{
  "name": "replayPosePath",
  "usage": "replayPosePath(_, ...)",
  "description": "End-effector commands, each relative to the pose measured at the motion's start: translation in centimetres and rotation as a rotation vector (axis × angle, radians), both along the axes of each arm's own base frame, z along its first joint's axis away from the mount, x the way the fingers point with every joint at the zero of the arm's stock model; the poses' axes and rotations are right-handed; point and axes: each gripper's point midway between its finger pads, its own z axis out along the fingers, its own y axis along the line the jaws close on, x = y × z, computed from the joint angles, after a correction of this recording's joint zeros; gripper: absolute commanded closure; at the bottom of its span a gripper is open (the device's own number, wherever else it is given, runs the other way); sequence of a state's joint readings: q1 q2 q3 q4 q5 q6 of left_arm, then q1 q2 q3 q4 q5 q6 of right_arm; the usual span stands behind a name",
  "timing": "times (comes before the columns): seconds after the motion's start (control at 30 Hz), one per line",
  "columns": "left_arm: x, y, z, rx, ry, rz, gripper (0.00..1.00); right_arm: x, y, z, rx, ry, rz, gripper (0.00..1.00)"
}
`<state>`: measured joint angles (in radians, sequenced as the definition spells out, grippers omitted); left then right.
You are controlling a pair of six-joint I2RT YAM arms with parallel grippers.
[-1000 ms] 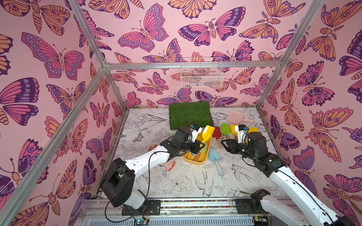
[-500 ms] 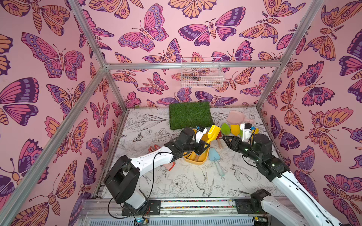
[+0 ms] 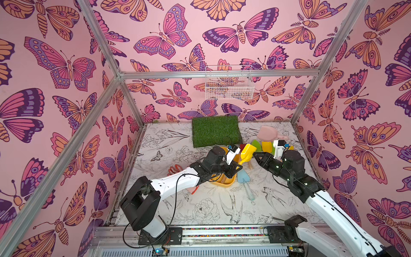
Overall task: Take the shovel out of the storage box
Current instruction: Place the shovel at the center of the board.
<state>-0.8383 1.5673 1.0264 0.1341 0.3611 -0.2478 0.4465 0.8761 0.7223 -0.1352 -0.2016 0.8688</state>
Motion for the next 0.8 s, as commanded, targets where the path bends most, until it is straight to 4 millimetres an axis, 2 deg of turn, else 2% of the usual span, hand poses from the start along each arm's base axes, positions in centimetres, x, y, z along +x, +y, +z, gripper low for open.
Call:
replayPosePath(0.0, -0.1, -0.9, 0.6, -0.019, -0.034, -0.035, 1.00, 0.5, -0.1, 0.7, 0.007, 0.001, -0.025, 0.63)
replayPosePath(0.33, -0.7, -1.7, 0.9, -0.023, -0.045, -0.068, 1.00, 1.0, 0.1, -0.4, -0.036, 0.027, -0.044, 0.70)
replayPosePath(0.43, -0.8, -1.9, 0.7, -0.021, -0.045, -0.078, 1.00, 1.1, 0.3, -0.6, -0.048, 0.033, -0.040, 0.74)
replayPosePath(0.57, -0.8, -1.9, 0.4, -0.015, -0.042, -0.078, 1.00, 1.2, 0.4, -0.6, -0.075, 0.029, -0.037, 0.84)
replayPosePath(0.77, -0.3, -1.6, 0.2, -0.004, -0.043, -0.042, 0.82, 1.3, -0.3, -1.0, -0.129, 0.024, -0.060, 1.00)
